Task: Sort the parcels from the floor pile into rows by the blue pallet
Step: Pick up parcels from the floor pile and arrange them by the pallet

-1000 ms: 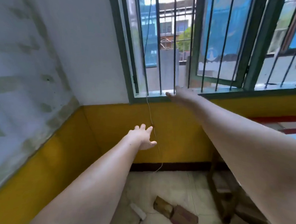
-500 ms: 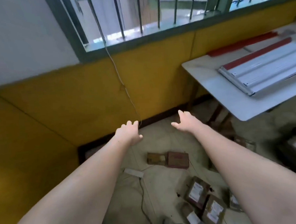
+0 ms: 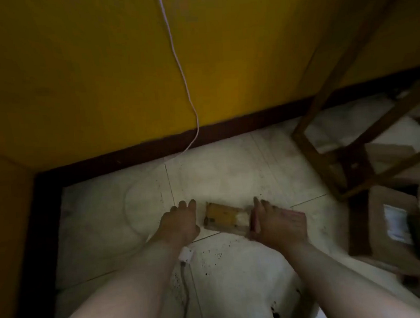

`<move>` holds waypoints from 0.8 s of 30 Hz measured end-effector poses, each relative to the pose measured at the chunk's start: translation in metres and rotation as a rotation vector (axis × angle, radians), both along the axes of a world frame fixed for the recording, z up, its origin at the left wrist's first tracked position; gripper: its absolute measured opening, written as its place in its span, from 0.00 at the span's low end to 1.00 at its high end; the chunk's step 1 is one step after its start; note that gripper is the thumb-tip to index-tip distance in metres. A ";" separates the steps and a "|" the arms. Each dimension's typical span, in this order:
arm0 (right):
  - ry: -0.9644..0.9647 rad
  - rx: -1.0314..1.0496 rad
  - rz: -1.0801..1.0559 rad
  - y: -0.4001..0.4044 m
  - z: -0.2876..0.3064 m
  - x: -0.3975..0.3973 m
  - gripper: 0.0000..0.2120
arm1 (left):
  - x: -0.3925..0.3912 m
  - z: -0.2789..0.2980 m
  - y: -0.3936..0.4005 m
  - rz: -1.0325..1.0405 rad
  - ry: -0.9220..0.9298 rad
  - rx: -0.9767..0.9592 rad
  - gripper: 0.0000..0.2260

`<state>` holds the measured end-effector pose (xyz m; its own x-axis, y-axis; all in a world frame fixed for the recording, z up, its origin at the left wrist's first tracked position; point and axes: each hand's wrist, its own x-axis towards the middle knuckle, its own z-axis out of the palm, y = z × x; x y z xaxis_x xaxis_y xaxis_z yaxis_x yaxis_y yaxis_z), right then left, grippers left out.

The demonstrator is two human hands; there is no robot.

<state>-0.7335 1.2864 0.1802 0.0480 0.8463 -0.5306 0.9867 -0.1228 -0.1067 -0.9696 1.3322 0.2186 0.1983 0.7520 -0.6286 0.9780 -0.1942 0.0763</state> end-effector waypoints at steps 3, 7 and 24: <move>-0.050 -0.031 0.088 0.032 -0.137 0.004 0.59 | -0.001 -0.123 0.012 -0.085 0.022 0.022 0.32; -0.190 -0.072 0.216 0.052 -0.237 -0.007 0.57 | -0.014 -0.202 0.031 -0.167 0.081 0.058 0.32; 0.440 0.427 -0.262 0.015 0.477 0.013 0.49 | 0.022 0.476 0.025 0.509 -0.627 0.101 0.36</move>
<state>-0.7205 1.3018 0.6570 0.1366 0.9762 -0.1683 0.7832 -0.2104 -0.5851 -0.9477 1.3572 0.6942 0.1097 0.8921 -0.4382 0.7296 0.2271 0.6450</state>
